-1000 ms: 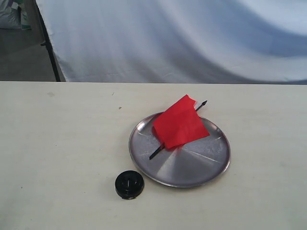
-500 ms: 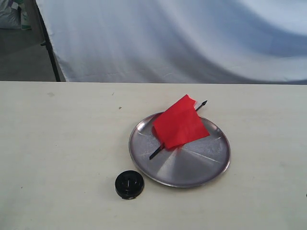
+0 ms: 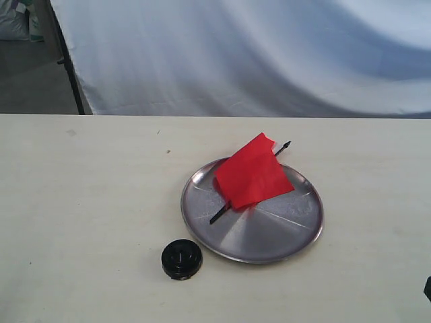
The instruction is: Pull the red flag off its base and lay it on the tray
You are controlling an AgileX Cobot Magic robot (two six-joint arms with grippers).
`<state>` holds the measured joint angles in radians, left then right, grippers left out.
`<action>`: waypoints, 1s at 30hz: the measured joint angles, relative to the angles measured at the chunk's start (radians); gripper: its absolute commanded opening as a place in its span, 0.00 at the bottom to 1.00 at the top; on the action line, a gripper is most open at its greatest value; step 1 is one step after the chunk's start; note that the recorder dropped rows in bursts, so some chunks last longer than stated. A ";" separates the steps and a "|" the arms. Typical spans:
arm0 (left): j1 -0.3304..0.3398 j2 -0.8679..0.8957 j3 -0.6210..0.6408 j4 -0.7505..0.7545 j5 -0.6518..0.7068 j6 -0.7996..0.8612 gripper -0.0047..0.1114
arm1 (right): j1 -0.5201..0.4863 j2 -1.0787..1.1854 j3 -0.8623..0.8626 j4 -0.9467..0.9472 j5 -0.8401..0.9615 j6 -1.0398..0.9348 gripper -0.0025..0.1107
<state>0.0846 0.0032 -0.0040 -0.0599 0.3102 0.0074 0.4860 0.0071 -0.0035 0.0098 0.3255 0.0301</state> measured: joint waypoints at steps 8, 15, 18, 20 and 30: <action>0.000 0.000 0.000 0.008 0.000 0.000 0.04 | 0.000 0.000 0.000 0.008 0.001 -0.045 0.02; 0.000 0.000 0.000 0.008 0.000 0.000 0.04 | 0.000 0.000 0.000 0.011 0.001 -0.030 0.02; 0.000 0.000 0.000 0.008 0.000 0.000 0.04 | 0.000 0.000 0.000 0.011 0.001 -0.030 0.02; 0.000 0.000 0.000 0.008 0.000 0.000 0.04 | 0.000 0.000 0.000 0.011 0.001 -0.030 0.02; 0.000 0.000 0.000 0.008 0.000 0.000 0.04 | -0.001 0.000 0.000 0.011 0.001 -0.030 0.02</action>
<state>0.0846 0.0032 -0.0040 -0.0523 0.3102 0.0074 0.4845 0.0071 -0.0035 0.0212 0.3270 0.0000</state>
